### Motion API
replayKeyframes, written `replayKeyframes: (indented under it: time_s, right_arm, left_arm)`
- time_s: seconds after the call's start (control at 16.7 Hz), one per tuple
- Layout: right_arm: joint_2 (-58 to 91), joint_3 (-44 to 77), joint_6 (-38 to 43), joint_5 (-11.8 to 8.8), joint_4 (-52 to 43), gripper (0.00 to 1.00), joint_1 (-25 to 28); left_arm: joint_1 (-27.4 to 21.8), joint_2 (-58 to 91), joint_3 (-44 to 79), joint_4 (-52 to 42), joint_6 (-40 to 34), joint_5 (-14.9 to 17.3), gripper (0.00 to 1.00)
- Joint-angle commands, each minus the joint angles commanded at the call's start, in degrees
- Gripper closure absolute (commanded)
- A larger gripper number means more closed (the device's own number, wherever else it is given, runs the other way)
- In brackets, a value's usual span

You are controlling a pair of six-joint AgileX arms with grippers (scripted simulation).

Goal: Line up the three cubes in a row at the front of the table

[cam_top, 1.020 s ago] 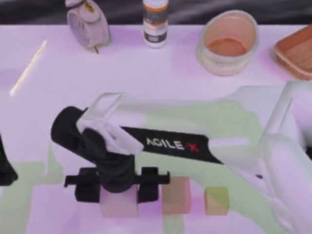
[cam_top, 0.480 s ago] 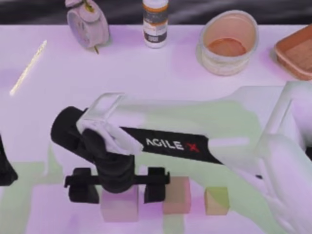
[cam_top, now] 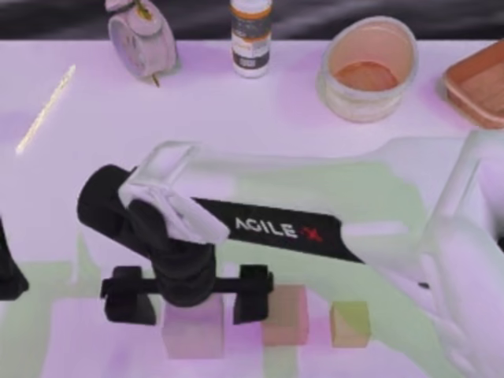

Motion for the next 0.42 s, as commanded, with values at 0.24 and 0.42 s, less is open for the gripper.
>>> replayKeyframes:
  time_s: [0.24, 0.42]
  right_arm:
    - [-1.84, 6.30, 0.03, -0.10, -9.01, 0.00, 0.27]
    - [-2.73, 8.33, -0.10, -0.05, -11.30, 0.00, 0.34]
  left_arm:
    - [0.00, 0.00, 0.00, 0.00, 0.00, 0.00, 0.00]
    - [0.00, 0.00, 0.00, 0.00, 0.00, 0.00, 0.00]
